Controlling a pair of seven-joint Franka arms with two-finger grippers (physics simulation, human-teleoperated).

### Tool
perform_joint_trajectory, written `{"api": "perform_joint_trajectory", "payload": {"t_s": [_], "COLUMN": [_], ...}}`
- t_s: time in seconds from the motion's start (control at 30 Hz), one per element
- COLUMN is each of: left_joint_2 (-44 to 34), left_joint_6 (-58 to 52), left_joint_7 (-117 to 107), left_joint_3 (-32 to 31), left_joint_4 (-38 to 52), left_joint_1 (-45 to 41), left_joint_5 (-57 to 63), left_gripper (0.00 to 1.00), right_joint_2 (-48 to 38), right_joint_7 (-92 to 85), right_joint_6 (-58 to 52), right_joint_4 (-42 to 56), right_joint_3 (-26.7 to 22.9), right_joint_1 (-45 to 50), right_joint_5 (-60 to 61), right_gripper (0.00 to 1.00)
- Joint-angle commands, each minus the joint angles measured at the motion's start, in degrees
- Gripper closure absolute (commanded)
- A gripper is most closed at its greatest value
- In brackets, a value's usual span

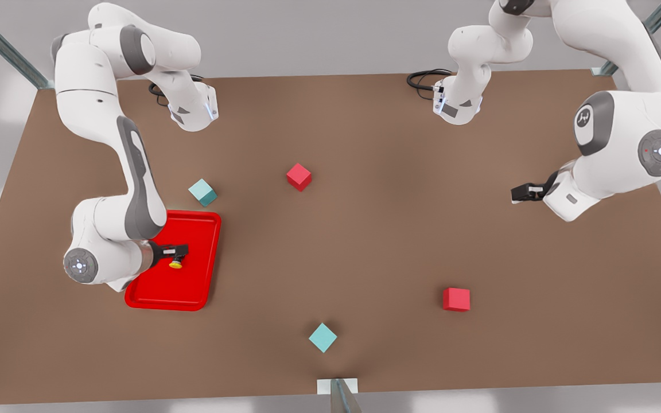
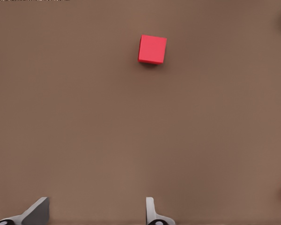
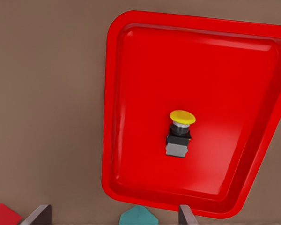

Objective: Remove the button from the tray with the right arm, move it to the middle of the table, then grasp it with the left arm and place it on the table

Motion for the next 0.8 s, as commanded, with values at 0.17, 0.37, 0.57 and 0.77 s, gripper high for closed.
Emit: {"api": "perform_joint_trajectory", "payload": {"t_s": [0.17, 0.37, 0.57, 0.77], "left_joint_2": [1.38, 1.47, 2.00, 3.67], "left_joint_6": [2.44, 4.90, 5.86, 6.57], "left_joint_7": [-1.37, -1.46, -1.55, -1.55], "left_joint_3": [-0.20, -0.20, -0.20, -0.20], "left_joint_4": [0.02, -0.51, -0.60, -0.60], "left_joint_1": [-0.82, -1.70, -2.49, -2.84], "left_joint_5": [2.16, 3.39, 3.39, 3.39], "left_gripper": [0.00, 0.00, 0.00, 0.00], "right_joint_2": [3.57, -8.66, -3.03, -2.33], "right_joint_7": [2.52, -0.74, 0.67, 0.85], "right_joint_6": [10.82, 29.02, 30.95, 31.13], "right_joint_4": [-10.29, -30.42, -26.11, -27.43], "right_joint_3": [0.15, 0.24, 0.15, 0.06], "right_joint_1": [-5.05, -4.88, -4.00, -3.29], "right_joint_5": [0.21, 0.12, 0.12, -2.42], "right_gripper": [0.00, 0.00, 0.00, 0.00]}}
